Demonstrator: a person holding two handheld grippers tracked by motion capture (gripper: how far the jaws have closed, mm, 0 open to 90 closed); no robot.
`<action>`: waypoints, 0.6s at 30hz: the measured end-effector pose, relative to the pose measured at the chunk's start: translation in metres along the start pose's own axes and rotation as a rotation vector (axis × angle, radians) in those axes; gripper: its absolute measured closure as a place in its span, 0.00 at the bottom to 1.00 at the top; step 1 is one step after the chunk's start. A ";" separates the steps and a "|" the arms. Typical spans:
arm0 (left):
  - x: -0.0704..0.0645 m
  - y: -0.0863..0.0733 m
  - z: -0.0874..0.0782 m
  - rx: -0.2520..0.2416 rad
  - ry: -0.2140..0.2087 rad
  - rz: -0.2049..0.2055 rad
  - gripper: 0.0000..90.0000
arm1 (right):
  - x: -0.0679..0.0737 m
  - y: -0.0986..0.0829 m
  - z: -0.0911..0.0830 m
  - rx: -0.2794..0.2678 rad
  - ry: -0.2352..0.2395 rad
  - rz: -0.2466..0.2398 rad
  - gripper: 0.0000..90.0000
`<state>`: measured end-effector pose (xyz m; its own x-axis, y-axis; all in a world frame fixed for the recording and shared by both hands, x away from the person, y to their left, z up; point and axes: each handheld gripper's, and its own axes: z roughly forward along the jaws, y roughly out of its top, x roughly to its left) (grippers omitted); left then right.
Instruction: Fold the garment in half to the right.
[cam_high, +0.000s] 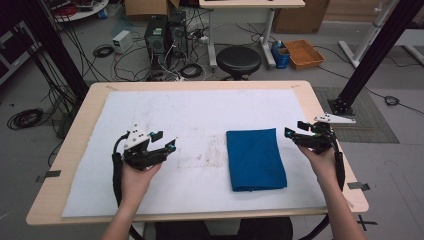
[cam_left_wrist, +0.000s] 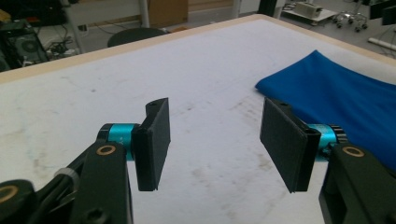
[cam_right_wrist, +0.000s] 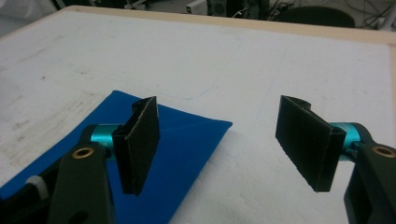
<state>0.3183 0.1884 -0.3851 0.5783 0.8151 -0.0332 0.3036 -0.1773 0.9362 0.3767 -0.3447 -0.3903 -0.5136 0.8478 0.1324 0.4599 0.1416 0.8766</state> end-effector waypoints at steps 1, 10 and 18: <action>0.003 0.000 -0.001 0.001 0.012 0.012 0.48 | 0.000 -0.001 -0.001 -0.002 -0.022 -0.017 0.34; 0.012 0.001 -0.006 -0.016 0.013 0.013 0.48 | -0.007 -0.006 -0.005 -0.004 0.000 -0.021 0.35; 0.012 0.001 -0.004 -0.017 0.005 0.007 0.48 | -0.008 -0.007 -0.003 -0.004 0.052 -0.024 0.33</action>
<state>0.3222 0.2003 -0.3832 0.5765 0.8167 -0.0252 0.2871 -0.1736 0.9420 0.3750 -0.3539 -0.3957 -0.5616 0.8162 0.1353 0.4444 0.1597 0.8815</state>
